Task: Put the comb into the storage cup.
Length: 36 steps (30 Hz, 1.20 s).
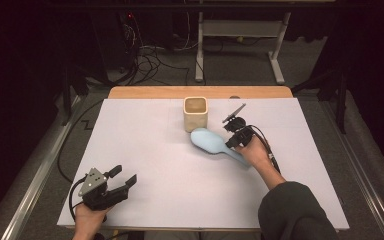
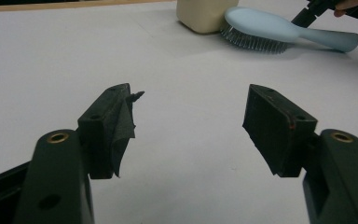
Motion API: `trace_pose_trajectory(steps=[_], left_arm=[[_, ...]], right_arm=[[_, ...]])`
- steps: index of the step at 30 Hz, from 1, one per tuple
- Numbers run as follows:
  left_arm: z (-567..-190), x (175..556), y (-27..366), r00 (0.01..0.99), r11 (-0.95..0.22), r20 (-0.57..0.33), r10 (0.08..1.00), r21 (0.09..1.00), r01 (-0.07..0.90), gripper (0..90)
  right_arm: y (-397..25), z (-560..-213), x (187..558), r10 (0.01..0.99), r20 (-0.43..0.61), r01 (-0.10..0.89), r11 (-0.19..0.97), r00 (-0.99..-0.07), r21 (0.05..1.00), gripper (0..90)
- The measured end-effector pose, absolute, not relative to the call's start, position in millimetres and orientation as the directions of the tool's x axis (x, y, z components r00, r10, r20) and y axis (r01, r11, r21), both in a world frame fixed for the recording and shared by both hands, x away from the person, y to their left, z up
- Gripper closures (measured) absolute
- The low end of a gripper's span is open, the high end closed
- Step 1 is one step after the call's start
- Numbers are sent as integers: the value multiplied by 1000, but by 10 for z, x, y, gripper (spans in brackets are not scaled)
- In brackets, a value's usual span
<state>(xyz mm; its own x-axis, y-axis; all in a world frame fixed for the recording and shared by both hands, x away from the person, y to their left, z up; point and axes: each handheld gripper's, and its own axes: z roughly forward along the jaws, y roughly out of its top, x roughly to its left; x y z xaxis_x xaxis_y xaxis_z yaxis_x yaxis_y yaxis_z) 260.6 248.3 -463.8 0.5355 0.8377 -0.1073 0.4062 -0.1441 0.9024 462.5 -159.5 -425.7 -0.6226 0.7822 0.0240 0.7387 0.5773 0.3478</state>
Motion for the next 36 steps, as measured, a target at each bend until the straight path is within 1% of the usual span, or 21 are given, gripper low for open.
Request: trace_pose_trajectory(steps=[4, 14, 25, 36], left_arm=[[-4638, 2597, 2494, 530, -136, -112, 841, 903, 407, 339], [-4637, 2584, 2487, 528, -134, -112, 842, 904, 406, 339], [-4640, 2588, 2481, 530, -130, -119, 840, 903, 409, 339], [-4643, 2587, 2478, 526, -122, -127, 841, 902, 413, 339]], right_arm=[[-1656, -4269, 4540, 792, 49, 750, 554, -608, 361, 900], [-1645, -4265, 4318, 777, 62, 735, 563, -627, 377, 900], [-1611, -4222, 4166, 760, 36, 711, 589, -648, 384, 900], [-1596, -4207, 4066, 754, 45, 706, 590, -655, 392, 893]])
